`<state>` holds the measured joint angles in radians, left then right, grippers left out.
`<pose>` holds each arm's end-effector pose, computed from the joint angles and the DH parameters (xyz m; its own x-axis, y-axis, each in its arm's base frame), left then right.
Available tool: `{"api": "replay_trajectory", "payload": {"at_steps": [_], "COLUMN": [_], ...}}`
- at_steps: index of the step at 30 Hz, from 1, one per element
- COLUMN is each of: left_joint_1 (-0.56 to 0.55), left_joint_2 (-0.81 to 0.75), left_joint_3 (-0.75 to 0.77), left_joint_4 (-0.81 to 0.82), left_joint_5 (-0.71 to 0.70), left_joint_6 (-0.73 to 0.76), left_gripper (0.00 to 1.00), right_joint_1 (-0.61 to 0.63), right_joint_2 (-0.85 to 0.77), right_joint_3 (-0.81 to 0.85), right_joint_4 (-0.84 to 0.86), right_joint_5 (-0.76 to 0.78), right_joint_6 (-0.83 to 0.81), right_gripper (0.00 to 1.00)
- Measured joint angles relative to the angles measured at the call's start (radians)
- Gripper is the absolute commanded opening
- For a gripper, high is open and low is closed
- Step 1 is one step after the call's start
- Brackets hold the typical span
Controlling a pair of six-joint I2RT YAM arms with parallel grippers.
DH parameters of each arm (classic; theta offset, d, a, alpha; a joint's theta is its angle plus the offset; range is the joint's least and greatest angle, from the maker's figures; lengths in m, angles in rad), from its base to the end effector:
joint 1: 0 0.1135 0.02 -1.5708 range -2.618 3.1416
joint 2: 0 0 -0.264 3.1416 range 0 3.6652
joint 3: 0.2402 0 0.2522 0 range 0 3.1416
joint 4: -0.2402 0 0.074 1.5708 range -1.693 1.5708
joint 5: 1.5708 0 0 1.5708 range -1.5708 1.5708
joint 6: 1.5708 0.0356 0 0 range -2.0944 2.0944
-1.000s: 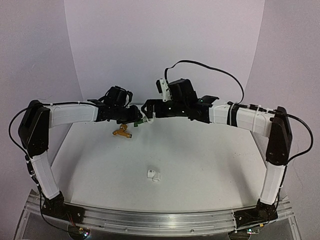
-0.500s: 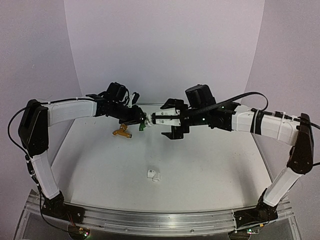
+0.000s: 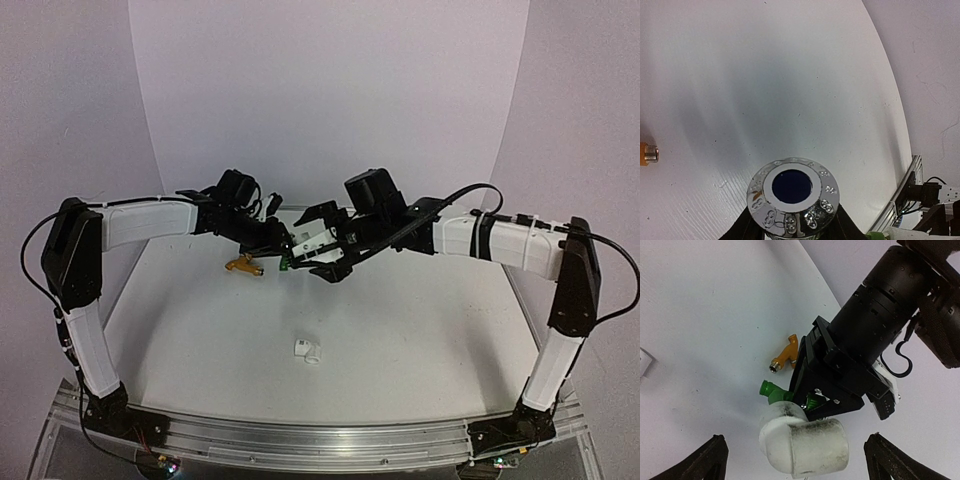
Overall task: Install the water faucets
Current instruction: Screw the water faucet onto the adaptor.
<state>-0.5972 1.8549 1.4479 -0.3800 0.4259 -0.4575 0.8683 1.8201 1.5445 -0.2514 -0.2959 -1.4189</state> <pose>0.3372 -0.2471 0.2497 -0.8581 0.0971 -0.5041 0.4171 0.7044 -0.5743 0.2703 0.3353 0.3061 0.8334 -0.4789 -0.2758 -0.4563 -0.3150 -0.8322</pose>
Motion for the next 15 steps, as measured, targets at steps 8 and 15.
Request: {"api": "replay_trajectory", "payload": {"at_steps": [8, 15], "left_joint_1": [0.000, -0.004], "left_joint_2": [0.001, 0.001], "left_joint_3": [0.024, 0.025], "left_joint_4": [-0.017, -0.039], "left_joint_5": [-0.008, -0.042], "left_joint_6": [0.016, 0.025], "left_gripper": [0.00, 0.00], "right_joint_1": [0.011, 0.014], "right_joint_2": [0.065, 0.101], "right_joint_3": [0.055, 0.084], "right_joint_4": [-0.012, -0.021], "right_joint_5": [-0.007, 0.030], "right_joint_6": [-0.015, 0.024], "right_gripper": [0.78, 0.53]}}
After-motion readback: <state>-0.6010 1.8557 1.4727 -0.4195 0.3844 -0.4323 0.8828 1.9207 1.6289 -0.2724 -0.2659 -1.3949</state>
